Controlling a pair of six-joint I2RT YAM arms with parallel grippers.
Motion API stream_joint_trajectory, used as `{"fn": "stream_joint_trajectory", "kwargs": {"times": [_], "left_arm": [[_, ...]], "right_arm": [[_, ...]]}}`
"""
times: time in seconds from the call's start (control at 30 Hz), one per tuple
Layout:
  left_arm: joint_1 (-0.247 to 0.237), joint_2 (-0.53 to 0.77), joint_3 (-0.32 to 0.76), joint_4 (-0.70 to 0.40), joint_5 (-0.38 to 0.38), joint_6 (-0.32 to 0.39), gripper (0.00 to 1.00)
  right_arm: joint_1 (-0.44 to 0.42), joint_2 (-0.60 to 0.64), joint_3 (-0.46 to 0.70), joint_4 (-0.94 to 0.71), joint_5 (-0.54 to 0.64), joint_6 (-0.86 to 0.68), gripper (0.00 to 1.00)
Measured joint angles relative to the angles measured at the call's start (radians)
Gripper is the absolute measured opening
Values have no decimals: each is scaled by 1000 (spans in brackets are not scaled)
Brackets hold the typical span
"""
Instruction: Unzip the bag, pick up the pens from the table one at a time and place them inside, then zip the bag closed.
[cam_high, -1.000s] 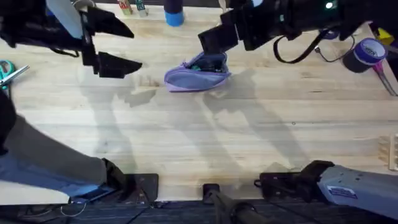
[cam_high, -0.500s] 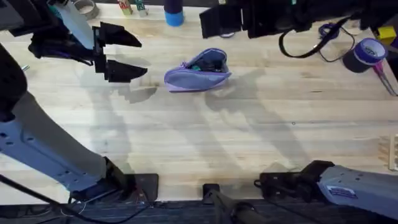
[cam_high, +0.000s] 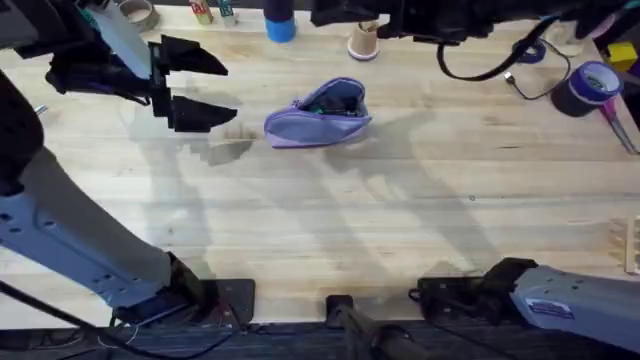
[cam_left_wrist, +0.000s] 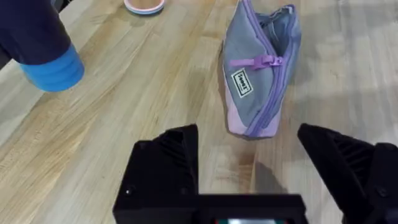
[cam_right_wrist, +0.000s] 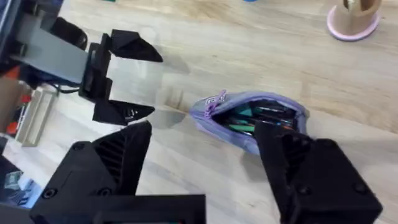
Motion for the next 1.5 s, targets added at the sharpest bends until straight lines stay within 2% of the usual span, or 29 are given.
{"fn": "stream_joint_trajectory", "kwargs": {"times": [0.2, 0.47, 0.73, 0.77, 1.23, 1.5], "left_arm": [[0, 0, 0, 0, 0, 0, 993], [0, 0, 0, 0, 0, 0, 993], [0, 0, 0, 0, 0, 0, 993], [0, 0, 0, 0, 0, 0, 993], [0, 0, 0, 0, 0, 0, 993], [0, 0, 0, 0, 0, 0, 993]], "right_arm": [[1, 72, 50, -8, -42, -8, 996], [32, 282, 218, -80, -63, -22, 996], [53, 436, 244, -95, -62, -36, 996], [65, 486, 244, -92, -49, -46, 994], [76, 593, 245, -51, -14, -73, 995], [108, 599, 250, -50, -38, -78, 996]]}}
